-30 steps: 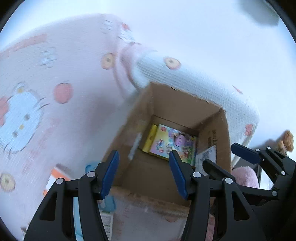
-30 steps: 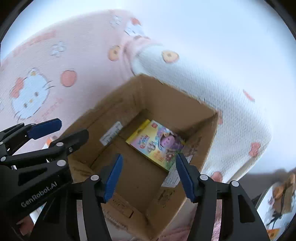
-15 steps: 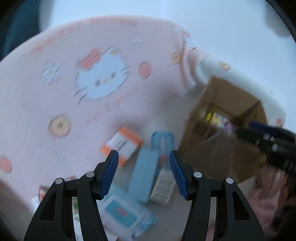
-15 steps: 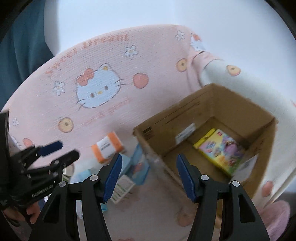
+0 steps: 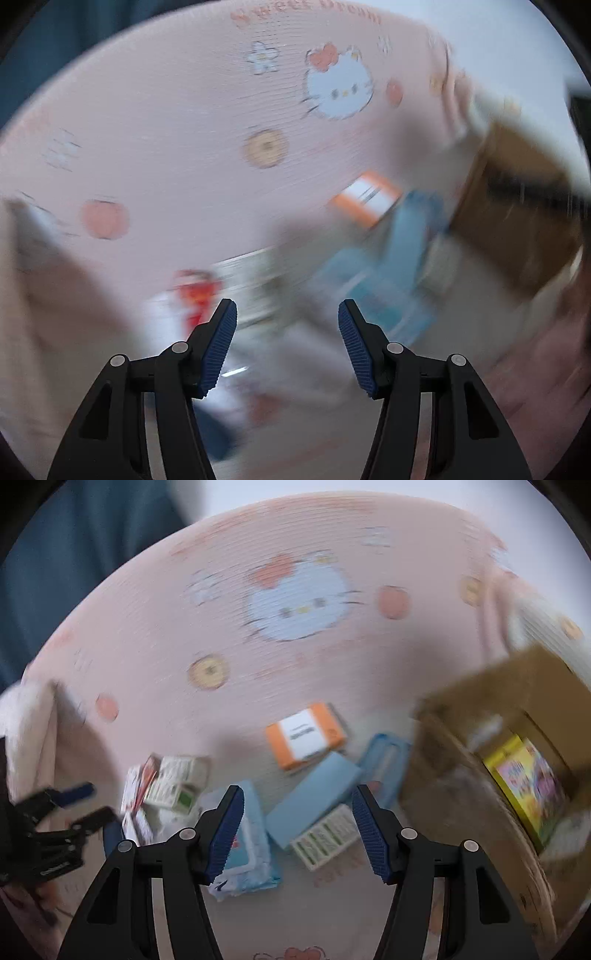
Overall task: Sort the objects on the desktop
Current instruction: 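Withdraw the right gripper from the cardboard box back to the pile, then lower the right gripper onto the blue baby wipes pack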
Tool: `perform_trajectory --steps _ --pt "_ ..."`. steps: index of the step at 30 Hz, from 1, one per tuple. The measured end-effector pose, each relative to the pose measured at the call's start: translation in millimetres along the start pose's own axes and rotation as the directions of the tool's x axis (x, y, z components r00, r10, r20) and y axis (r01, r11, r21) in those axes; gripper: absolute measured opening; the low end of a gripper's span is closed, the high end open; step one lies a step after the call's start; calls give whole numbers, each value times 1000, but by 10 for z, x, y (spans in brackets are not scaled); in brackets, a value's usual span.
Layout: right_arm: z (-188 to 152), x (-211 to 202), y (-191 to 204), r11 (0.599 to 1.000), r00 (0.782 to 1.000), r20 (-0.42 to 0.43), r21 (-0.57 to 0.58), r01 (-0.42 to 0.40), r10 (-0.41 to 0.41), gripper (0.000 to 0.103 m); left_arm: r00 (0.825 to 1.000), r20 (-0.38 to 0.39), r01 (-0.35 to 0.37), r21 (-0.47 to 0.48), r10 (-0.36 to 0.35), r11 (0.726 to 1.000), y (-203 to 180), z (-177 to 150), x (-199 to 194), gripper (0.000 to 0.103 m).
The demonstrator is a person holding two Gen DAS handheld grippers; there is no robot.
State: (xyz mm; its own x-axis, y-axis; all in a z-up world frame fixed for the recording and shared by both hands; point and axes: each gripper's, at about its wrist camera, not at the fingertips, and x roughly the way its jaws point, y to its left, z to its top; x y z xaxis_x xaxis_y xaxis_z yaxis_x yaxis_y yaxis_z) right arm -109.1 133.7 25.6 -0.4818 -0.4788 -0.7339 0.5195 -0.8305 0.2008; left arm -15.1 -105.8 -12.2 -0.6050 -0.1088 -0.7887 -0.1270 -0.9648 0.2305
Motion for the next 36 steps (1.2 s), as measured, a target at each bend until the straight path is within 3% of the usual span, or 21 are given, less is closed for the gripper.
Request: perform_trajectory --steps 1,3,4,7,13,17,22,26,31,36 --pt "11 20 66 999 1000 -8 -29 -13 12 59 996 -10 -83 55 84 995 33 -111 -46 62" --pt "50 79 192 994 998 -39 -98 -52 49 59 971 -20 -234 144 239 962 76 -345 -109 62" --pt "71 108 241 989 997 -53 -131 -64 57 59 961 -27 -268 165 276 949 89 -452 -121 62" --pt "86 155 253 990 997 -62 -132 -58 51 59 959 -46 -270 155 279 950 52 -598 -67 62" --pt "-151 309 78 994 987 -121 12 -110 110 59 993 -21 -116 12 117 993 -125 -616 183 62" --pt "-395 490 -31 994 976 -197 80 -76 90 59 999 4 49 -116 -49 992 -221 -475 419 62" --pt "-634 717 -54 992 958 -272 109 -59 87 59 971 -19 224 -288 -239 931 -246 -359 733 62" --pt "-743 877 -20 990 939 -329 130 -58 98 59 970 -25 220 -339 -242 915 -265 -312 810 62" --pt "-714 944 74 992 937 -333 102 -78 108 59 964 -44 232 -339 -262 911 -306 -262 839 62" --pt "-792 1073 3 985 923 -362 156 -76 129 59 917 -78 319 -442 -390 838 -288 -237 1114 62"
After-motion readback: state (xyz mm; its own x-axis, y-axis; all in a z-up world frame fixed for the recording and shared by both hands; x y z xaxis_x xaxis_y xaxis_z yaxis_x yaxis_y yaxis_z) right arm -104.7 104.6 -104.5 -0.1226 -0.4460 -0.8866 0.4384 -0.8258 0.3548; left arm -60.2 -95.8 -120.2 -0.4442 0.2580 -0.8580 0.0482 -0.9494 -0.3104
